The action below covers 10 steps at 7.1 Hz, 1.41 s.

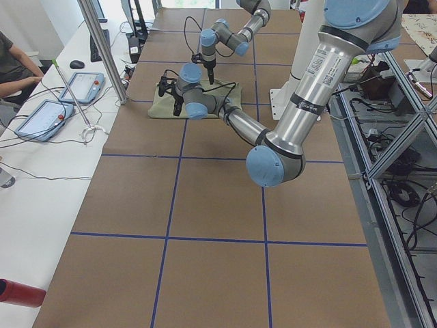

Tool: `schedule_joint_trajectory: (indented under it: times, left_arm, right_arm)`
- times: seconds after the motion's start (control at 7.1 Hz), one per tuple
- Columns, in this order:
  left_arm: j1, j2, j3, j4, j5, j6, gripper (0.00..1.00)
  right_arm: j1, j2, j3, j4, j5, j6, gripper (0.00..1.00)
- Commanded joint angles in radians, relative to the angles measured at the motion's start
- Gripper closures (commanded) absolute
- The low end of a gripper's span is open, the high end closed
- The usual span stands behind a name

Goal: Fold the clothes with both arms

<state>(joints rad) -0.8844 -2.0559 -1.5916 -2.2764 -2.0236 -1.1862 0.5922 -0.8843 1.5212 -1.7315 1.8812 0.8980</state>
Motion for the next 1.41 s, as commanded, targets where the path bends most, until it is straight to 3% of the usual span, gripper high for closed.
schedule_joint_trajectory:
  times: [0.0, 0.42, 0.99, 1.27]
  left_arm:
    - [0.001, 0.0, 0.007, 0.0, -0.003, 0.003, 0.0]
    - [0.007, -0.003, 0.016, 0.0, -0.004, 0.01, 0.0]
    - [0.015, -0.004, 0.016, 0.0, -0.003, 0.002, 0.0]
    - [0.016, -0.006, 0.016, 0.0, -0.003, 0.0, 0.0]
  right_arm:
    - [-0.026, -0.007, -0.003, -0.002, -0.002, 0.015, 0.0]
    - [-0.032, -0.053, 0.032, -0.003, -0.005, 0.024, 0.0]
    - [-0.075, -0.154, 0.201, -0.111, -0.011, 0.048, 0.0]
    - [-0.095, -0.162, 0.204, -0.112, -0.036, 0.061, 0.0]
